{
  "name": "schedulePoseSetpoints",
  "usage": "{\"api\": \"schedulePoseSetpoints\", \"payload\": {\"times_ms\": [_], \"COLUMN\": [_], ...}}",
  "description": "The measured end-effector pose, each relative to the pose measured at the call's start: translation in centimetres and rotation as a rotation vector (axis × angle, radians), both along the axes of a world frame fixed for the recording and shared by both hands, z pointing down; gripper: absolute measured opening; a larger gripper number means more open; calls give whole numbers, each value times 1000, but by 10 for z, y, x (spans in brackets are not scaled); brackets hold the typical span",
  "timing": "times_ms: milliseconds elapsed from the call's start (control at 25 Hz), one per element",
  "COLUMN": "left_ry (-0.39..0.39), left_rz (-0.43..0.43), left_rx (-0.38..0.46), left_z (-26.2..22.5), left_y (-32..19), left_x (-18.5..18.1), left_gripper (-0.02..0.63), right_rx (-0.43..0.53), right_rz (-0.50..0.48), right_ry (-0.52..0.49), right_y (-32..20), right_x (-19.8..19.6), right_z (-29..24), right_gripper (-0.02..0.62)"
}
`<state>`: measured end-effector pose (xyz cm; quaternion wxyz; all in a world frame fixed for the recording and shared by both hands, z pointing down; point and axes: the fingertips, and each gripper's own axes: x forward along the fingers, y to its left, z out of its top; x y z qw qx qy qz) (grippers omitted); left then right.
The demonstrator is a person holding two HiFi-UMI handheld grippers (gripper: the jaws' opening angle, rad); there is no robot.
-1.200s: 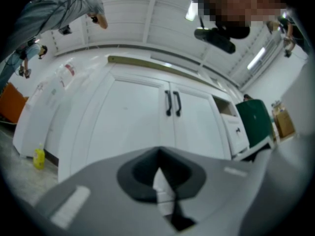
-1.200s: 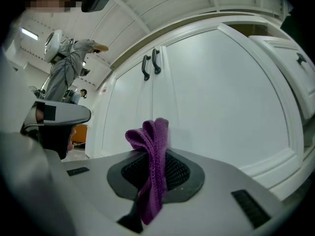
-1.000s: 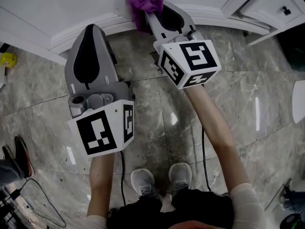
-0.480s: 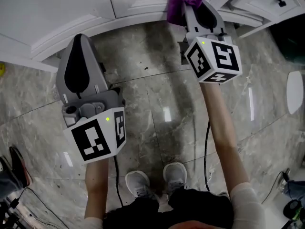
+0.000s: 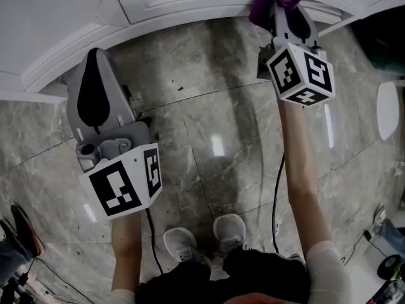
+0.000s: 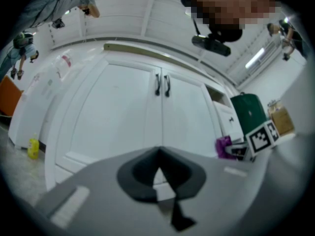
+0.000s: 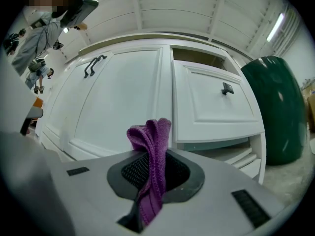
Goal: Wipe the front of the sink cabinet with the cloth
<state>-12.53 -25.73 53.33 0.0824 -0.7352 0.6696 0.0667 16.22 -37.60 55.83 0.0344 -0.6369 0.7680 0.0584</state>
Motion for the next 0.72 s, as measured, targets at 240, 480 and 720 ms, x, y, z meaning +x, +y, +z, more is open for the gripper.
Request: {"api": "schedulePoseSetpoints", "payload": {"times_ms": [240,480,720], "left_ry": [-4,-6,-3], "left_rz": [-9,-34,-39], "left_rx": [-4,-5,18], "left_z": [1,-3,-14], "left_y": [1,6,17], "left_x": [-5,-14,-14], "left_gripper": [5,5,5], "right_rx": [-6,-4,34], "right_rz": [27,15,-180], "right_ry": [-46,-101,-77], "right_y": [-1,11,63], "right_x": [10,0,-77], "right_z": [3,0,-10], "right_gripper": [54,53,54]}}
